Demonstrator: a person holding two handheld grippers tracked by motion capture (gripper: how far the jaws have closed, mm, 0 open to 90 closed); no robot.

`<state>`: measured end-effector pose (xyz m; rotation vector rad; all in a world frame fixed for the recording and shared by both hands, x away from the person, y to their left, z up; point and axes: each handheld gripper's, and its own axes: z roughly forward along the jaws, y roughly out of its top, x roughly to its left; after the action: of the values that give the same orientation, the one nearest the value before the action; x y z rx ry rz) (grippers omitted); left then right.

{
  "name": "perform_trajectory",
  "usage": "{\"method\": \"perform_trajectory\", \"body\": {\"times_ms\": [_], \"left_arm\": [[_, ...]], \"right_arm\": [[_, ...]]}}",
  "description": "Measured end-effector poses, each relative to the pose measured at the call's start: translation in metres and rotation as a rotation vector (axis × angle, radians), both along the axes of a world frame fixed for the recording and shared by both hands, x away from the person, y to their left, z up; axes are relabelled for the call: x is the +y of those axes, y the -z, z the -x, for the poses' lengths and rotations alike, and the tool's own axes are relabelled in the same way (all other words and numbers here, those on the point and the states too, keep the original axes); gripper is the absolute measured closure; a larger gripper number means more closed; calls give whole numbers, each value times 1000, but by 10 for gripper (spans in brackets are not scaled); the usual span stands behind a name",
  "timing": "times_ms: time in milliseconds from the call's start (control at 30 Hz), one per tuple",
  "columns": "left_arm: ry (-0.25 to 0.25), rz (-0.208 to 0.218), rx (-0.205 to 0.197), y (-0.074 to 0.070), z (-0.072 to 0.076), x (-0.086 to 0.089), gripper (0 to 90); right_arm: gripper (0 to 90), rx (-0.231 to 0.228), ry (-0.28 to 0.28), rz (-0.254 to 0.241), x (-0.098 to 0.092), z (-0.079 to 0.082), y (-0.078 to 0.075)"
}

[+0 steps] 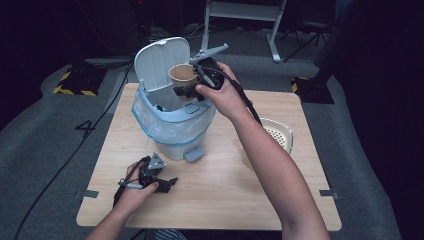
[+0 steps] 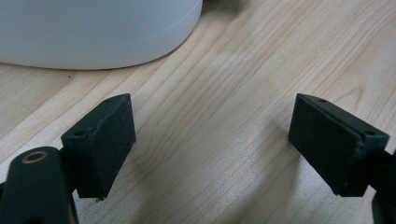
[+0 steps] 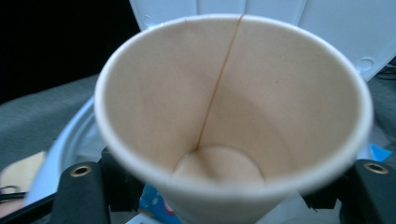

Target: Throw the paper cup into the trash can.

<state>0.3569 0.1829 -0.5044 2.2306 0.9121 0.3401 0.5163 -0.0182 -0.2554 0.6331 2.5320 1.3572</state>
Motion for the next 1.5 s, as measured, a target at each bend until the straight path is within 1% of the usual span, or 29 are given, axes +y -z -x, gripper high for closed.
{"method": "perform_trajectory", "body": {"times_ms": [133, 333, 367, 433, 467, 567, 667, 867, 967, 1067, 1133, 1233, 1400, 1500], "left_arm": [[1, 0, 0, 0, 0, 0, 148], [0, 0, 0, 0, 0, 0, 148], [0, 0, 0, 0, 0, 0, 148], [0, 0, 0, 0, 0, 0, 148], [0, 0, 0, 0, 0, 0, 148], [0, -1, 0, 0, 0, 0, 148], [2, -1, 0, 0, 0, 0, 148], [3, 1, 2, 0, 0, 0, 148], [6, -1, 2, 0, -1, 1, 147], [12, -1, 1, 0, -1, 1, 147], [12, -1, 0, 0, -1, 1, 148], [11, -1, 0, 0, -1, 1, 147], [12, -1, 1, 0, -1, 1, 147], [12, 0, 1, 0, -1, 1, 147]], "right_arm": [[302, -22, 20, 3, 5, -2, 1], [293, -38, 35, 10, 8, -7, 5], [281, -46, 36, 13, 8, -7, 6], [194, -68, 48, 13, 9, -7, 7], [150, -89, 58, 8, 10, -6, 8], [156, -132, 65, 0, 12, -2, 7], [160, -157, 66, -9, 12, 2, 4], [177, -156, 59, -14, 5, 9, -1], [208, -132, 47, -23, -4, 14, -6], [209, -128, 42, -22, -15, 19, -11], [214, -123, 29, -23, -26, 24, -16], [226, -126, 17, -23, -38, 29, -22], [238, -138, 14, -41, -68, 40, -33], [246, -146, 28, -53, -89, 46, -37]]}}
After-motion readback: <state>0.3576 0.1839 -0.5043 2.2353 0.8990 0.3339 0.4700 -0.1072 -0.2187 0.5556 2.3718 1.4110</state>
